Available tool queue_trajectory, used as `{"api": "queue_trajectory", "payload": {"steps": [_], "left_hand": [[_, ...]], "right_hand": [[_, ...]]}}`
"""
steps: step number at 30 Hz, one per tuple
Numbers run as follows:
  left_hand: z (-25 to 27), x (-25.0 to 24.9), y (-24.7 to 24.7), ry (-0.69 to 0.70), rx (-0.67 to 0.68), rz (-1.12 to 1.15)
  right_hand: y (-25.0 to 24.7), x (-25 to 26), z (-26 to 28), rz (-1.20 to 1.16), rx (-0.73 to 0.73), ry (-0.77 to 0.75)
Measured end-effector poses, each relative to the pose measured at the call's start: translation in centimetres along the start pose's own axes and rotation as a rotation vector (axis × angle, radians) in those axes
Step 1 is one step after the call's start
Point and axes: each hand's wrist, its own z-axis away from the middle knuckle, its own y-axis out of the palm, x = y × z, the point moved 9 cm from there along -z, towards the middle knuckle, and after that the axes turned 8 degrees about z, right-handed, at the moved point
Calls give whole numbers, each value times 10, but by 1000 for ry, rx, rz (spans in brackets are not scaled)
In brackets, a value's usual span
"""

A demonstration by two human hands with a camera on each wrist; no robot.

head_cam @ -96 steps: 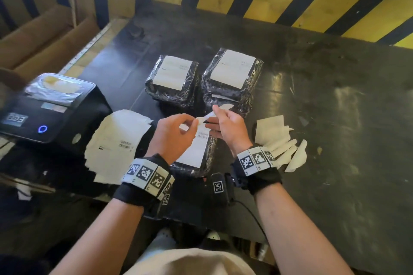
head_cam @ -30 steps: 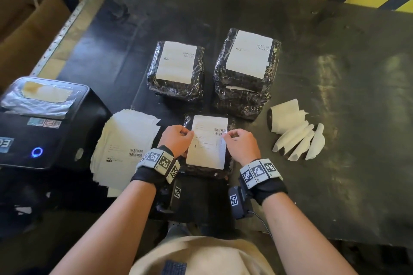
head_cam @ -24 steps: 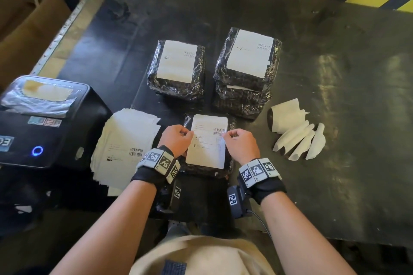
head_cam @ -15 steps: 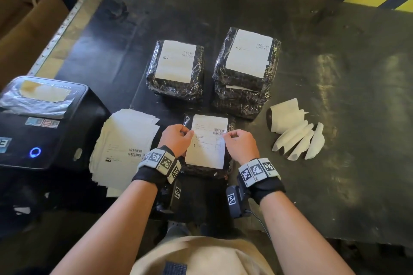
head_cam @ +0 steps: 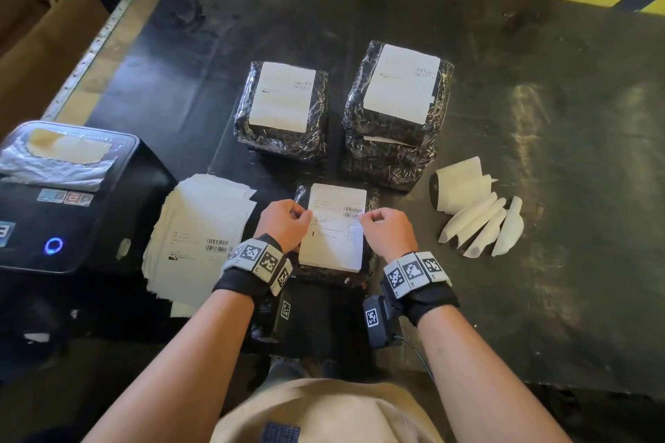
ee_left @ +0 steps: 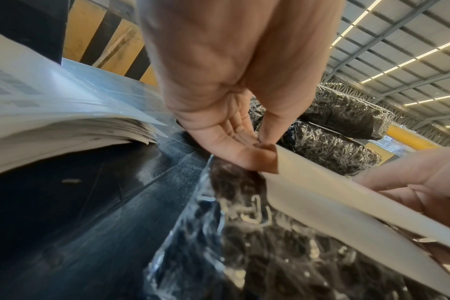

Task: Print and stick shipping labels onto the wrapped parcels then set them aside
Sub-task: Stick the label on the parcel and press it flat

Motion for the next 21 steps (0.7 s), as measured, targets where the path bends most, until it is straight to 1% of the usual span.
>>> {"api": "queue_trajectory", "payload": {"steps": [12,16,19,21], "left_hand": [[-1,-1,2,-26,4,-18],[-3,1,3,-66,10,-39],[-4,0,3,-91,18,-62],[-4,0,2,-100,20,-82]], "right_hand": [[1,0,-3,22,16,-5],[2,-1,-4,36,43,5],[0,1,-5,81,55,-6],[-2,3,-6,152,56,-23]]}}
